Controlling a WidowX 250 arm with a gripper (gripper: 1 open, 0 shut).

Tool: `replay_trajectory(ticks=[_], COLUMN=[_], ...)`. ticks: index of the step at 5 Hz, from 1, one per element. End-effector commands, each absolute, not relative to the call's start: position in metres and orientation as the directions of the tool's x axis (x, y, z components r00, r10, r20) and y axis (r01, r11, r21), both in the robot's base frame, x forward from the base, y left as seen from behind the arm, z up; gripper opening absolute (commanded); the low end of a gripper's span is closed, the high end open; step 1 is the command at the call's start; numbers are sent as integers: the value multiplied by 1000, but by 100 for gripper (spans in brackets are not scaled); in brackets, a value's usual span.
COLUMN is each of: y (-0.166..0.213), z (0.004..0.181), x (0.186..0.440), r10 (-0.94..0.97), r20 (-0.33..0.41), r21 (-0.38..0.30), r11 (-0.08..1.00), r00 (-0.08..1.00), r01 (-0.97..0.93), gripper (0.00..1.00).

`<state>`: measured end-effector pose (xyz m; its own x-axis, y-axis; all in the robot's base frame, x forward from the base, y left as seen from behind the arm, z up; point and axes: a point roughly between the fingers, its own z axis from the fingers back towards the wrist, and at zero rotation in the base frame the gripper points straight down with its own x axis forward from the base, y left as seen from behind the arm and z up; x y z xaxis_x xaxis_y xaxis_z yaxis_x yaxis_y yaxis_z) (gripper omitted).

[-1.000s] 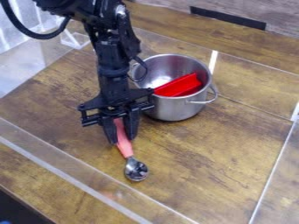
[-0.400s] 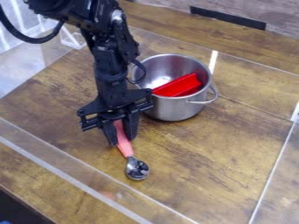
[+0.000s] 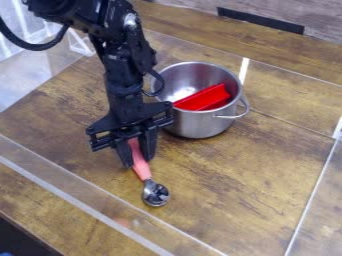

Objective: Put the red object in the silver pot

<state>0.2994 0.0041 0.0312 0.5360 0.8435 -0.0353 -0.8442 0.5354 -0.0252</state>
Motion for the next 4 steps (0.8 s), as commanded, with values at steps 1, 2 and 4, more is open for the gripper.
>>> replay_trajectory(ticks=[1, 2, 4], y=[8, 13, 12], z=[43, 42, 76], x=[306, 305, 325], r10=[866, 840, 838], r20=[3, 14, 8], r21=[-47, -43, -77], r11=[500, 543, 544], r00=[500, 542, 545], r01=[-865, -839, -835], gripper=[0, 0, 0])
